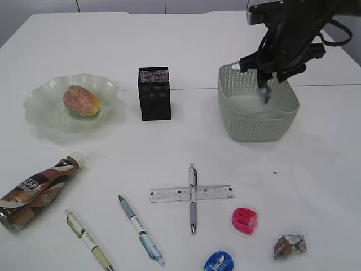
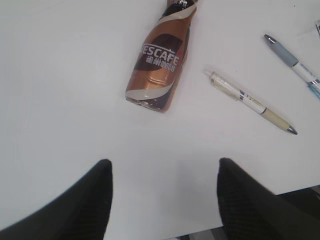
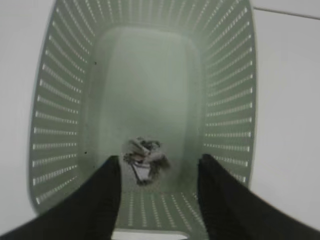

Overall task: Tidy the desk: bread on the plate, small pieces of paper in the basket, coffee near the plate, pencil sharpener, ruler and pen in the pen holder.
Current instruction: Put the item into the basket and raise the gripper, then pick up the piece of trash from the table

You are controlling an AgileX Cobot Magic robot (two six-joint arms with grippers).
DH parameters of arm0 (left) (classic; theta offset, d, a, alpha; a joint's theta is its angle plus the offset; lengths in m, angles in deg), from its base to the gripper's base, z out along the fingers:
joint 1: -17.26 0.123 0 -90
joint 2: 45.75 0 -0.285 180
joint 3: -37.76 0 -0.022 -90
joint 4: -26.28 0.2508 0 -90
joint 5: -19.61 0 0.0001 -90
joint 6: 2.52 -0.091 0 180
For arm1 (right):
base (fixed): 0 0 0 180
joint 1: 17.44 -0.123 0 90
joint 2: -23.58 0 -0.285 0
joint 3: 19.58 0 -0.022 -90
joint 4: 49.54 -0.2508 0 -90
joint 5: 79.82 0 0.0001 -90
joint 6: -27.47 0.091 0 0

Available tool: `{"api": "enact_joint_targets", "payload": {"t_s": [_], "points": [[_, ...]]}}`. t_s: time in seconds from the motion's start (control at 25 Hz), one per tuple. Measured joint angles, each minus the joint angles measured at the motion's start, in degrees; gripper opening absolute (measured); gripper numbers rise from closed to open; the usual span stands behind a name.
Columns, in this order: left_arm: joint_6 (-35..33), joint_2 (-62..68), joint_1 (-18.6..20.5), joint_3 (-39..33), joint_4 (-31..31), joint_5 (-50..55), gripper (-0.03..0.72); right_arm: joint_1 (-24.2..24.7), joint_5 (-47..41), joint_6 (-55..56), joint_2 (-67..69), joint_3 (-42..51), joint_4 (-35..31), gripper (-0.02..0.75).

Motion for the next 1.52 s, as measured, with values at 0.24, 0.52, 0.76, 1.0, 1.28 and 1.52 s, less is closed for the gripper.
{"api": "enact_joint_targets", "payload": {"t_s": [0.24, 0.52, 0.76, 1.0, 1.28, 1.52], "points": [[0.0, 0.0, 0.0, 0.0, 0.0, 0.0, 0.479, 0.0, -3.1, 0.3, 0.4, -1.2, 0.1, 0.618], [0.0, 0.0, 0.0, 0.0, 0.0, 0.0, 0.479, 0.0, -16.6, -1.5, -1.3, -2.4, -2.9, 0.545], [0.0, 0.0, 0.0, 0.0, 0.0, 0.0, 0.479, 0.0, -21.0, -3.8, -7.8, -0.5, -6.3, 0.537], [0.0, 0.0, 0.0, 0.0, 0.0, -1.4, 0.479, 0.0, -21.2, -6.7, -15.6, 8.5, -9.5, 0.533], [0.0, 0.0, 0.0, 0.0, 0.0, -1.4, 0.479, -1.1, -20.9, -8.1, -28.0, 27.2, -13.3, 0.533], [0.0, 0.0, 0.0, 0.0, -0.4, -1.5, 0.479, -7.0, -15.0, -6.5, -33.4, 41.8, -14.7, 0.533]]}}
